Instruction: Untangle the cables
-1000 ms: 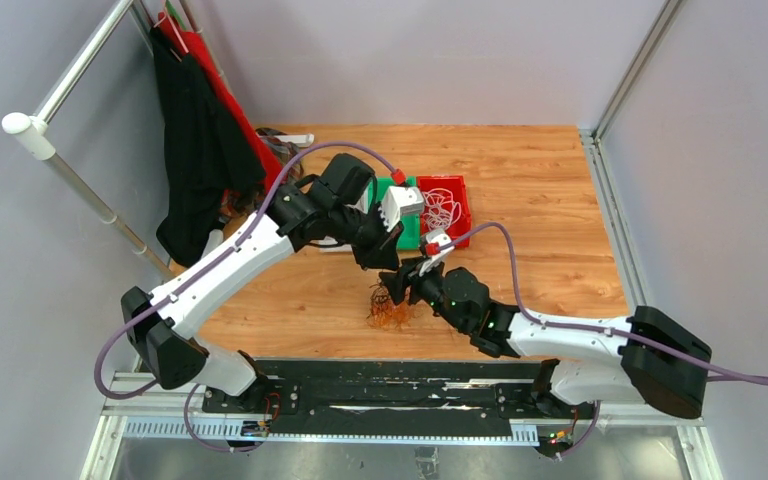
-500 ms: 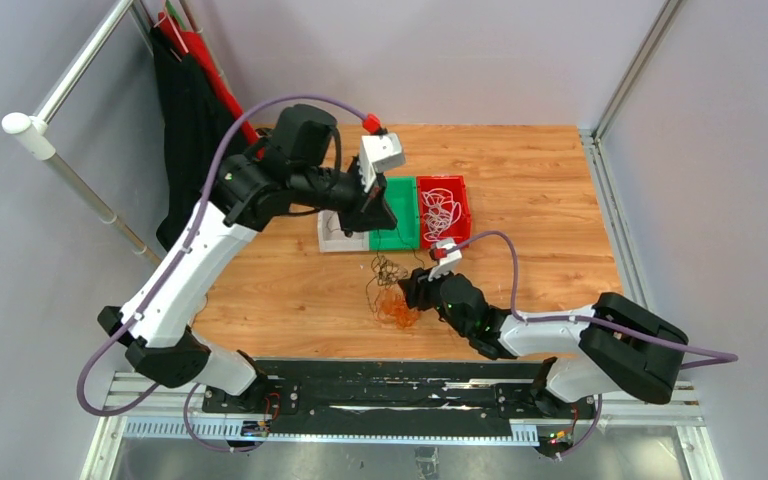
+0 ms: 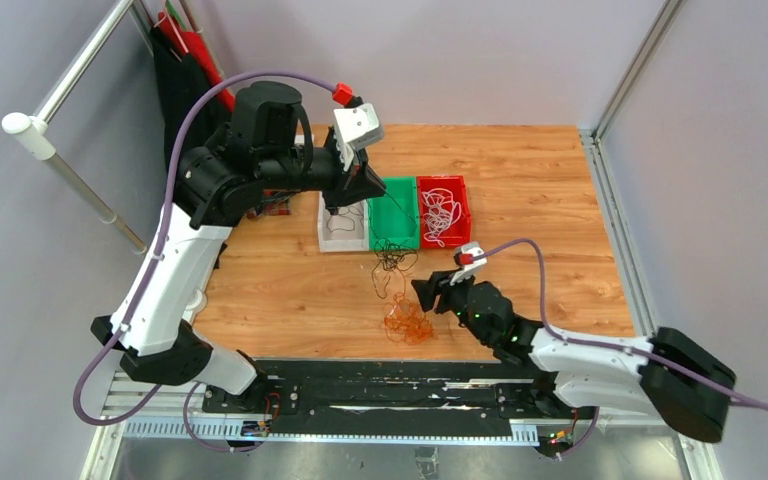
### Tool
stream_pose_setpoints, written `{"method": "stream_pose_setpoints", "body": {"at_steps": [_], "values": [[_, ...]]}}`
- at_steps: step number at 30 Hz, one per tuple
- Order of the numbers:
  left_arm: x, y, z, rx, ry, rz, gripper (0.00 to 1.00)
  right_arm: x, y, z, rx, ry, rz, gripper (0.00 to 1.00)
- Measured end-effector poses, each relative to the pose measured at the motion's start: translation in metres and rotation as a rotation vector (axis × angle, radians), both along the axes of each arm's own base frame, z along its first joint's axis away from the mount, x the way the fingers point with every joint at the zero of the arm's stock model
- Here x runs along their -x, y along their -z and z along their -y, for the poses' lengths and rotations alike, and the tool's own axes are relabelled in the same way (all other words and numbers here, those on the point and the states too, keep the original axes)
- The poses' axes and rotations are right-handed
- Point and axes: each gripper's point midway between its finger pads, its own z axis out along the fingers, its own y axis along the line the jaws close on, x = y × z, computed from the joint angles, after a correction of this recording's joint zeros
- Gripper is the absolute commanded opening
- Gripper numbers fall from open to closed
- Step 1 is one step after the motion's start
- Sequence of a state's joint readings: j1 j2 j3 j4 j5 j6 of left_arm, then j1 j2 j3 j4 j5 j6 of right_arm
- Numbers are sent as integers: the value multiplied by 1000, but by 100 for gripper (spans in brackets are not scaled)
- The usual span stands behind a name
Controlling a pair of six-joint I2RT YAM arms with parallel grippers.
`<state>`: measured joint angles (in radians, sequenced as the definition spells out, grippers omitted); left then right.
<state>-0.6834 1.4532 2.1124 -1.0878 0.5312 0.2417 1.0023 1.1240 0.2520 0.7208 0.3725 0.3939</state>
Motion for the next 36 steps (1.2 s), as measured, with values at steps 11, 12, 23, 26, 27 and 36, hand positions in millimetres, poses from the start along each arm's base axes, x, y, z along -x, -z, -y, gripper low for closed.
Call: {"method": "stream_pose_setpoints", "body": {"at_steps": [11,12,23,26,27,36], "values": [[-2,26,3,-51,10,-53,0,10,-158,-29,-174,-181,244,65],[-2,26,3,-50,14,-55,0,11,-164,-35,-173,-204,251,65],[3,25,5,-39,41,-63,0,22,-167,-93,-154,-442,227,63],[4,25,6,-37,45,-65,0,23,-167,-105,-167,-480,219,58],[4,25,6,-37,46,-65,0,22,-167,-108,-172,-485,218,56],[7,21,8,-24,60,-76,0,11,-154,-121,-184,-463,196,45]]}}
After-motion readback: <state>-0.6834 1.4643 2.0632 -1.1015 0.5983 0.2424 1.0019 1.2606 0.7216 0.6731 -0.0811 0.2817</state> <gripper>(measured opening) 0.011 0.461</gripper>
